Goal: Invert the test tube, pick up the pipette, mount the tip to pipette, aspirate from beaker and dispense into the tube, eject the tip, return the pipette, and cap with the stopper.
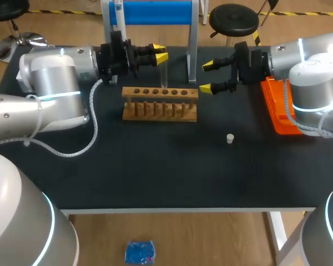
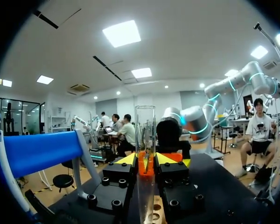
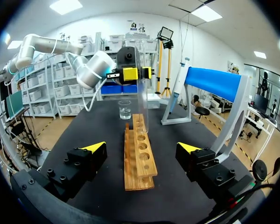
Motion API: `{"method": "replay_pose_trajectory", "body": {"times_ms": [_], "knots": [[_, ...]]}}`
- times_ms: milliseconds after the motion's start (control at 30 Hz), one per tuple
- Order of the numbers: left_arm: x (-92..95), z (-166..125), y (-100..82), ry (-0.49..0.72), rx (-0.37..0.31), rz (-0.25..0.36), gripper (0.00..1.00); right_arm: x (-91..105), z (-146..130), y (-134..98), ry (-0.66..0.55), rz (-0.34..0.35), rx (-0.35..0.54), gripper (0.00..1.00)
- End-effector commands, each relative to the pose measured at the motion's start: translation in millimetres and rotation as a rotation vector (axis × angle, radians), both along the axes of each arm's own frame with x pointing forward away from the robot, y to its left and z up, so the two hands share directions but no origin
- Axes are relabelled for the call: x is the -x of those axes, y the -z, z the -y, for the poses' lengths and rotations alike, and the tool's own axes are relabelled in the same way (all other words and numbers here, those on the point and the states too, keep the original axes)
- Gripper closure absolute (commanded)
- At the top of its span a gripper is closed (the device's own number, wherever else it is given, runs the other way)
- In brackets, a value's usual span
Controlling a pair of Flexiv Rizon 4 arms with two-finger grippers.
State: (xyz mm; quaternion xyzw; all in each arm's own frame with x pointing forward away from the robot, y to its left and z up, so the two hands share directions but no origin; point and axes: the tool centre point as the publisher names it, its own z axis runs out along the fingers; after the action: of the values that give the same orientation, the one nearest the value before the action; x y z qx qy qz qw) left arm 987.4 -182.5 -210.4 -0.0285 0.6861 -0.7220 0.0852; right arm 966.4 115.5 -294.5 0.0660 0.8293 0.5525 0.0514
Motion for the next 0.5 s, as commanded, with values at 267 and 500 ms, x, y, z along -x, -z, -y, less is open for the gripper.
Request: {"method": "replay_pose_trajectory", "body": {"times_ms": [267, 500], "knots": [[-9.3, 2, 16.1, 0.011, 0.009, -0.020, 1.00, 0.7, 0, 0, 0.001, 0.002, -0.001, 0.00], [-9.3, 0, 19.7, 0.007, 0.015, -0.028, 1.00, 0.7, 0, 0, 0.001, 0.002, -0.001, 0.00]]}}
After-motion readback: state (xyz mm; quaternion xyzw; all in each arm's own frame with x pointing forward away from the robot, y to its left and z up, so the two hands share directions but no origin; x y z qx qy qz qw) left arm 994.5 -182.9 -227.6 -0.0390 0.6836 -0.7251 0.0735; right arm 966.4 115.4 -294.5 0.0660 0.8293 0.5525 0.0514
